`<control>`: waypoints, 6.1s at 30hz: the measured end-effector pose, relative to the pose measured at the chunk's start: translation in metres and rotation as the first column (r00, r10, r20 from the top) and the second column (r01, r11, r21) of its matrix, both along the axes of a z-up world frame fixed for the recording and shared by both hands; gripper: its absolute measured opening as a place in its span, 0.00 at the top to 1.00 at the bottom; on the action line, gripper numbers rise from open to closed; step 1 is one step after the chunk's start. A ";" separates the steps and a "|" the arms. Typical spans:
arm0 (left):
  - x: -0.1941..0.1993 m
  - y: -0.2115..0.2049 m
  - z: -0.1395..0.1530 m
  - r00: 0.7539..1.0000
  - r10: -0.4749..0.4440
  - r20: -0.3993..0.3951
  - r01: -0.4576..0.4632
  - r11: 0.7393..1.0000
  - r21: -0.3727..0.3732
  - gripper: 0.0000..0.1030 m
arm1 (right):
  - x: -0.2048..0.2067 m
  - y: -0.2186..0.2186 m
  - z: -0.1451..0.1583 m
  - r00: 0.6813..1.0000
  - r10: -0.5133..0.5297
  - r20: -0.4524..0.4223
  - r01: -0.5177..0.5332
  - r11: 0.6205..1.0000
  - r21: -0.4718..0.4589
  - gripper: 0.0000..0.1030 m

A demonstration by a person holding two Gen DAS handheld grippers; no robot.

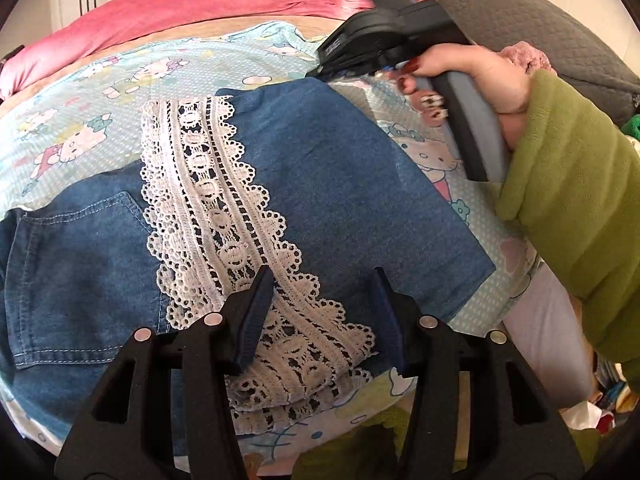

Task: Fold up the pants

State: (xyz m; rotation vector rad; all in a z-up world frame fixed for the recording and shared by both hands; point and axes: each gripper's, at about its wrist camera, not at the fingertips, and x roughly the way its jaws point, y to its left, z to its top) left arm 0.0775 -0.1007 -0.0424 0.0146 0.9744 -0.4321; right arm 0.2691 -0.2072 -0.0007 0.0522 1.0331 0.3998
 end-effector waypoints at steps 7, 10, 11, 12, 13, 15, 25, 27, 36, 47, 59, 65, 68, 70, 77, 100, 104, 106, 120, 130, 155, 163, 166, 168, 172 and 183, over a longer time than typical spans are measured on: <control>-0.010 0.016 0.017 1.000 0.026 0.016 -0.025 0.998 -0.061 0.49 | -0.080 -0.010 0.044 0.982 0.117 0.149 -0.121 0.992 0.017 0.75; -0.014 0.019 0.022 0.999 0.035 0.022 -0.034 0.997 -0.063 0.49 | -0.110 -0.011 0.053 0.972 0.143 0.186 -0.148 0.989 0.016 0.70; -0.015 0.020 0.024 0.999 0.038 0.023 -0.036 0.997 -0.063 0.49 | -0.121 -0.013 0.055 0.970 0.138 0.198 -0.146 0.989 0.024 0.67; -0.014 0.022 0.025 0.999 0.042 0.025 -0.040 0.997 -0.063 0.48 | -0.127 -0.016 0.057 0.970 0.135 0.204 -0.145 0.989 0.037 0.66; -0.013 0.022 0.027 0.999 0.045 0.029 -0.043 0.997 -0.063 0.46 | -0.137 -0.021 0.059 0.970 0.127 0.208 -0.143 0.988 0.060 0.66; -0.013 0.021 0.032 0.998 0.049 0.037 -0.047 0.997 -0.056 0.43 | -0.149 -0.025 0.061 0.970 0.120 0.213 -0.140 0.987 0.082 0.60; -0.023 0.017 0.041 0.995 0.074 0.064 -0.073 0.997 -0.020 0.29 | -0.190 -0.020 0.072 0.952 0.194 0.236 -0.206 0.978 0.029 0.41; -0.024 0.018 0.040 0.995 0.081 0.058 -0.080 0.997 -0.016 0.28 | -0.191 -0.012 0.071 0.948 0.214 0.237 -0.224 0.974 0.019 0.41; -0.030 0.033 0.026 0.993 0.114 0.016 -0.115 0.993 0.020 0.68 | -0.178 0.036 0.035 0.941 0.317 0.120 -0.316 0.948 -0.027 0.41; -0.024 0.044 0.005 0.989 0.133 -0.062 -0.133 0.991 0.008 0.68 | -0.177 0.041 -0.003 0.955 0.289 0.060 -0.281 0.953 -0.116 0.40; -0.034 0.050 0.033 0.985 0.171 -0.002 -0.171 0.985 0.002 0.37 | -0.192 0.012 0.047 0.964 0.215 0.159 -0.217 0.976 -0.005 0.39; -0.041 0.056 0.046 0.981 0.191 0.035 -0.192 0.981 0.008 0.23 | -0.195 0.010 0.071 0.960 0.188 0.209 -0.200 0.979 0.038 0.07; -0.044 0.063 0.052 0.976 0.213 0.046 -0.214 0.977 0.003 0.17 | -0.196 0.014 0.080 0.955 0.194 0.225 -0.208 0.977 0.037 0.07; -0.048 0.067 0.056 0.972 0.229 0.054 -0.229 0.973 0.001 0.14 | -0.196 0.020 0.087 0.950 0.204 0.237 -0.218 0.976 0.032 0.07; -0.056 0.092 0.063 0.952 0.301 0.053 -0.301 0.954 -0.002 0.09 | -0.193 0.048 0.108 0.930 0.251 0.270 -0.265 0.964 0.015 0.06; -0.075 0.204 0.058 0.839 0.543 -0.029 -0.542 0.831 -0.128 0.09 | -0.167 0.147 0.099 0.890 0.420 0.176 -0.432 0.901 0.035 0.06; -0.075 0.212 0.054 0.831 0.555 -0.049 -0.555 0.817 -0.159 0.12 | -0.154 0.174 0.096 0.860 0.486 0.153 -0.495 0.869 0.022 0.06; -0.074 0.214 0.052 0.833 0.549 -0.070 -0.550 0.806 -0.216 0.24 | -0.146 0.190 0.092 0.841 0.523 0.138 -0.529 0.849 0.004 0.06; -0.051 0.191 0.021 0.864 0.480 -0.155 -0.504 0.822 -0.263 0.66 | -0.113 0.280 0.038 0.729 0.682 -0.058 -0.684 0.728 -0.038 0.06; -0.049 0.192 0.017 0.870 0.471 -0.149 -0.494 0.826 -0.271 0.66 | -0.112 0.316 0.010 0.648 0.747 -0.149 -0.754 0.657 0.017 0.11; -0.022 0.173 0.012 0.891 0.363 -0.273 -0.454 0.742 -0.494 0.54 | -0.094 0.171 0.078 0.736 0.670 0.092 -0.662 0.686 0.303 0.68; -0.005 0.097 0.066 0.970 0.217 -0.112 -0.244 0.845 -0.475 0.52 | -0.078 0.104 0.089 0.796 0.582 0.166 -0.592 0.692 0.414 0.54; -0.001 0.056 0.064 0.993 0.094 -0.078 -0.117 0.906 -0.407 0.45 | -0.084 0.064 0.093 0.824 0.528 0.207 -0.564 0.724 0.398 0.41; 0.000 0.031 0.055 0.997 0.034 -0.069 -0.055 0.942 -0.331 0.44 | -0.086 0.039 0.092 0.859 0.469 0.206 -0.512 0.779 0.361 0.33; 0.002 0.011 0.031 0.992 -0.020 -0.121 -0.015 0.960 -0.279 0.43 | -0.092 0.008 0.074 0.916 0.377 0.141 -0.401 0.876 0.267 0.33; -0.013 0.025 0.020 0.994 0.013 -0.111 -0.038 0.973 -0.226 0.41 | -0.116 0.019 0.009 0.942 0.323 -0.088 -0.301 0.932 0.202 0.57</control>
